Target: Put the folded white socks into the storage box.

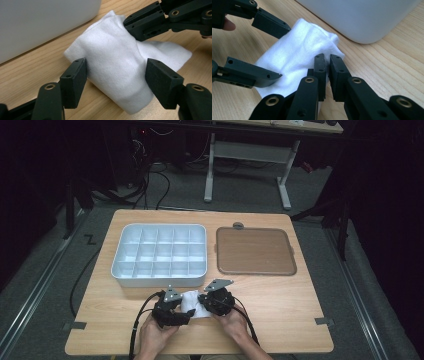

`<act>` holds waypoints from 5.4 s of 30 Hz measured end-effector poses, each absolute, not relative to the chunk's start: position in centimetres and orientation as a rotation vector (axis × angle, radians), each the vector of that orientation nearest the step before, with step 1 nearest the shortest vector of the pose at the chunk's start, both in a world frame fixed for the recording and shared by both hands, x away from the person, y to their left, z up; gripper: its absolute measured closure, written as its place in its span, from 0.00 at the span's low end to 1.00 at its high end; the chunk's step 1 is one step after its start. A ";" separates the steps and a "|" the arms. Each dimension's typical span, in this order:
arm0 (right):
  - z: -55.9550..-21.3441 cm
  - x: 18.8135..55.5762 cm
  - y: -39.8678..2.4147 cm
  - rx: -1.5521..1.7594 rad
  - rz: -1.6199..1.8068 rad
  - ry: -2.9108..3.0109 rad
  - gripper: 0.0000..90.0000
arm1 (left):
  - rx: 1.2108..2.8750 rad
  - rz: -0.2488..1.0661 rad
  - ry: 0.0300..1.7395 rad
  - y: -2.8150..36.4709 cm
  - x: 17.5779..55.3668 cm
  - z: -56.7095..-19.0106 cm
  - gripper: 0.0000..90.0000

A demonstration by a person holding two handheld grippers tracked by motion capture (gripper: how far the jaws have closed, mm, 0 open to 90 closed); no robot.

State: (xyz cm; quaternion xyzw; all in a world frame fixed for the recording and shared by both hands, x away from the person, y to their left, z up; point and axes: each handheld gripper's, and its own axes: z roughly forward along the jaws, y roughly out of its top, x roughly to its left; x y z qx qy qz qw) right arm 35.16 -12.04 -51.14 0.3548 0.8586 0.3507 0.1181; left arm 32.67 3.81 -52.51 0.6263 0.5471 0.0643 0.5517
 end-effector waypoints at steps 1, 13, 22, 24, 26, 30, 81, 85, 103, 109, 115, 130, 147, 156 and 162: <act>-51.2 35.1 -12.1 1.042 1.025 2.510 0.94 | 1.483 0.151 1.292 3.8 32.7 -52.5 0.38; -52.2 34.8 -12.3 1.070 1.026 2.505 0.94 | 1.484 0.121 1.309 4.5 33.2 -52.5 0.39; -52.6 34.5 -12.1 1.095 1.037 2.496 0.88 | 1.447 0.101 1.340 5.8 33.2 -52.3 0.40; -52.7 34.5 -12.0 1.098 1.047 2.489 0.86 | 1.437 0.108 1.341 6.1 33.2 -52.1 0.40; -52.7 34.5 -11.9 1.095 1.053 2.489 0.84 | 1.428 0.112 1.341 6.5 33.2 -51.8 0.39; -52.7 34.3 -11.9 1.101 1.055 2.486 0.79 | 1.382 0.097 1.374 7.4 33.5 -50.9 0.35; -53.1 31.9 -31.5 1.511 0.847 1.983 0.47 | 1.352 0.046 1.479 5.6 36.1 -52.5 0.56; -53.1 31.9 -31.5 1.510 0.847 1.986 0.47 | 1.353 0.041 1.465 5.7 36.0 -52.4 0.61; -53.1 31.9 -31.5 1.515 0.857 1.990 0.45 | 1.362 0.035 1.442 5.9 35.7 -52.1 0.74; -53.1 31.9 -31.6 1.519 0.862 1.990 0.45 | 1.377 0.048 1.429 5.8 35.4 -52.0 0.76; -53.1 32.0 -31.7 1.521 0.872 1.991 0.45 | 1.394 0.071 1.405 5.7 35.1 -51.9 0.77; -53.1 32.0 -31.7 1.520 0.873 1.991 0.45 | 1.391 0.053 1.393 5.9 34.9 -51.6 0.78; -53.1 32.0 -31.7 1.516 0.878 1.998 0.43 | 1.372 0.021 1.368 6.5 34.6 -50.6 0.78; -53.1 32.0 -31.7 1.512 0.874 2.001 0.43 | 1.344 0.003 1.365 7.5 34.5 -49.7 0.78; -53.1 32.0 -31.6 1.512 0.874 2.002 0.42 | 1.324 -0.012 1.365 8.1 34.5 -49.2 0.78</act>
